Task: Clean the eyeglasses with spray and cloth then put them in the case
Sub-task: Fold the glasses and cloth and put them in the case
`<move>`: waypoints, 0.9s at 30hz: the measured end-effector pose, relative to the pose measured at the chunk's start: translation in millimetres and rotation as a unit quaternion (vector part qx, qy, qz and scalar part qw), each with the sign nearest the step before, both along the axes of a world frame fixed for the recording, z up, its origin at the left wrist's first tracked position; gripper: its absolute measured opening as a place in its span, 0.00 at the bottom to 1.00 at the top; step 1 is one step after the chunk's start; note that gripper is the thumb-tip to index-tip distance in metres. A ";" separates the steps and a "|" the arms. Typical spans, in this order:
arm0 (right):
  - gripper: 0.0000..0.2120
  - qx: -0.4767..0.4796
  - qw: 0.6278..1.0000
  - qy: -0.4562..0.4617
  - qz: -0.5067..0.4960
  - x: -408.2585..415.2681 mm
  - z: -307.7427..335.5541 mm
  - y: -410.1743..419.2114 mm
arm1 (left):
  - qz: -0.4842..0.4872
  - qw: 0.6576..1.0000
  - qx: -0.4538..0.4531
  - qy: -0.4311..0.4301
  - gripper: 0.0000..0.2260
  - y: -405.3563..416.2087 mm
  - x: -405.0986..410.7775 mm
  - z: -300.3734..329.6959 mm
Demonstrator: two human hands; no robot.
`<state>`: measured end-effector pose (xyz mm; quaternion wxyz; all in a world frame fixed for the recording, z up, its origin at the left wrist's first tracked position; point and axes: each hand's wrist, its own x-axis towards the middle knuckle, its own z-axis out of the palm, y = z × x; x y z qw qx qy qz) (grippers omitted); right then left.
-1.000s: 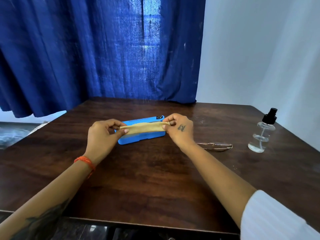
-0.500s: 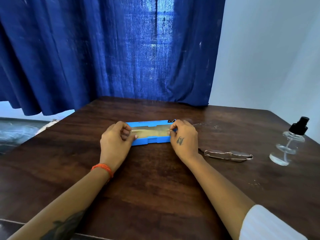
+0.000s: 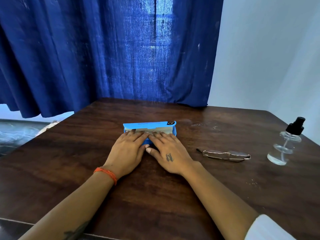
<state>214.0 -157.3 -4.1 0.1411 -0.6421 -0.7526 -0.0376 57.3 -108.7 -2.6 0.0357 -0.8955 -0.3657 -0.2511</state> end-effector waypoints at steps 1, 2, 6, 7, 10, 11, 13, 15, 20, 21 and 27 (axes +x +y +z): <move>0.28 -0.013 1.000 -0.004 -0.001 0.6 -0.5 -0.8 | 0.001 1.000 -0.005 0.007 0.19 0.1 -0.5 -1.1; 0.29 -0.024 1.000 -0.005 -0.002 1.0 -0.3 -1.8 | 0.000 1.000 -0.010 0.012 0.21 0.4 -0.7 -1.9; 0.28 -0.004 1.000 -0.008 -0.001 0.6 3.3 -5.1 | -0.006 1.000 0.000 -0.006 0.19 -7.3 -3.5 3.0; 0.26 0.034 0.999 -0.005 -0.001 -0.1 4.9 -6.5 | -0.022 0.999 0.022 -0.031 0.17 -10.6 -4.7 5.8; 0.20 0.134 0.991 0.022 0.000 -4.4 10.0 -12.4 | -0.043 0.984 0.121 -0.122 0.12 -16.4 -9.3 11.6; 0.20 0.135 0.990 0.031 0.007 -6.5 9.8 -14.5 | -0.030 0.981 0.130 -0.143 0.12 -16.2 -10.1 12.6; 0.24 0.088 0.995 0.026 0.023 -10.9 5.6 -17.7 | 0.016 0.978 0.118 -0.171 0.14 -12.1 -9.8 12.9; 0.27 0.022 0.999 0.008 0.026 -12.4 0.6 -18.5 | 0.059 0.979 0.066 -0.181 0.18 -4.2 -6.3 12.2; 0.30 -0.028 0.999 0.011 0.014 -9.2 -1.2 -16.3 | 0.041 0.957 -0.106 -0.267 0.16 24.2 2.9 6.1; 0.30 -0.029 0.999 0.012 0.015 -9.4 -1.5 -16.0 | 0.040 0.951 -0.106 -0.287 0.14 28.3 4.4 5.0; 0.28 -0.021 0.999 0.026 0.005 -7.8 -2.9 -13.4 | 0.099 0.890 -0.150 -0.419 0.11 43.8 22.4 6.0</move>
